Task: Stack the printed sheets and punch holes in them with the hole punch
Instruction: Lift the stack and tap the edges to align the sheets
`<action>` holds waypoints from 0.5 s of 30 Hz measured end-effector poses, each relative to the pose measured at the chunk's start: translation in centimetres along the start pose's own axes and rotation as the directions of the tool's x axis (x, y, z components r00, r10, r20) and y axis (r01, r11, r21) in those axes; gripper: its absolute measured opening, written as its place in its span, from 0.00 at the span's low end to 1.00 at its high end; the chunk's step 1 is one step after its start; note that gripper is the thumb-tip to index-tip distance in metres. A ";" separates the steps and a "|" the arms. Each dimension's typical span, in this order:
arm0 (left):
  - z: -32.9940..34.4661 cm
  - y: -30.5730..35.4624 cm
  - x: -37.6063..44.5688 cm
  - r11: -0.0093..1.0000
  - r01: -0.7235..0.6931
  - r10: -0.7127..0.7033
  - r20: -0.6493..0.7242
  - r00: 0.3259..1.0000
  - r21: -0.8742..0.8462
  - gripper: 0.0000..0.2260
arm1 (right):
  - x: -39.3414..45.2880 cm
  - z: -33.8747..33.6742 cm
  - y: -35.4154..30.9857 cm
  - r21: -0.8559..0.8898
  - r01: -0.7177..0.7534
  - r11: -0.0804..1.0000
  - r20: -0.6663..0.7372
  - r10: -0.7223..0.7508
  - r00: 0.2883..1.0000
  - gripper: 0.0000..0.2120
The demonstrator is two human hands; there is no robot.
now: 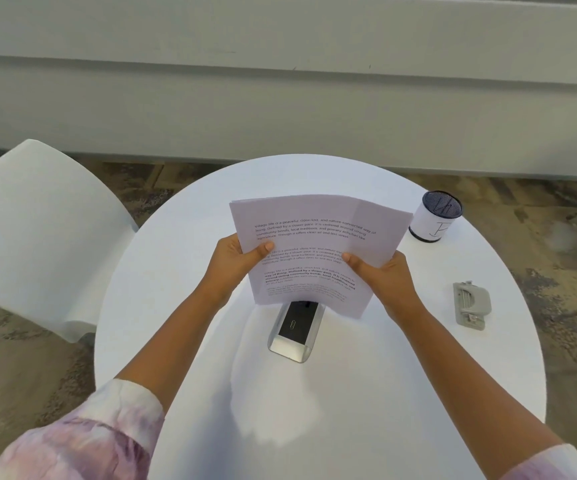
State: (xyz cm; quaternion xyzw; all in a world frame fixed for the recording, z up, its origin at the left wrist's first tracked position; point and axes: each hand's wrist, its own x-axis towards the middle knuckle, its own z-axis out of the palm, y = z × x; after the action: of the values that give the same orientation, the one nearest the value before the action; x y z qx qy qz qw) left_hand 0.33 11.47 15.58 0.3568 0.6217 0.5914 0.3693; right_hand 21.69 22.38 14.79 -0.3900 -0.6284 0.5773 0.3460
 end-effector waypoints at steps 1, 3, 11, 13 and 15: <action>0.1 -0.3 -0.1 1.000 0.009 -0.009 0.000 1.000 0.000 0.09 | 0.0 0.0 0.3 -0.017 0.000 1.000 0.010 0.000 1.000 0.14; 0.2 -0.7 -0.2 1.000 0.016 -0.016 -0.007 1.000 -0.012 0.09 | -0.1 0.0 0.9 -0.071 0.003 0.997 0.024 -0.001 1.000 0.15; 0.2 -1.5 0.0 0.961 0.000 -0.027 -0.094 0.995 -0.276 0.09 | 0.1 -0.4 2.7 -0.123 -0.213 0.969 -0.215 0.184 0.959 0.38; 0.4 -2.0 0.0 0.914 0.010 -0.074 -0.145 0.987 -0.405 0.09 | 0.0 -0.2 3.2 -0.051 -0.410 0.911 -0.254 0.385 0.887 0.40; 0.8 -2.4 -0.3 0.875 0.029 -0.143 -0.202 0.969 -0.483 0.07 | -0.2 -0.1 3.8 0.050 -0.572 0.819 -0.184 0.570 0.801 0.40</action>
State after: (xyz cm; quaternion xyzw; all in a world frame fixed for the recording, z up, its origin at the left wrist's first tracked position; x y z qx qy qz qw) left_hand 1.16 11.43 13.13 0.1554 0.5111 0.7464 0.3968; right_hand 22.22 22.40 10.97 -0.6159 -0.4480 0.6120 0.2134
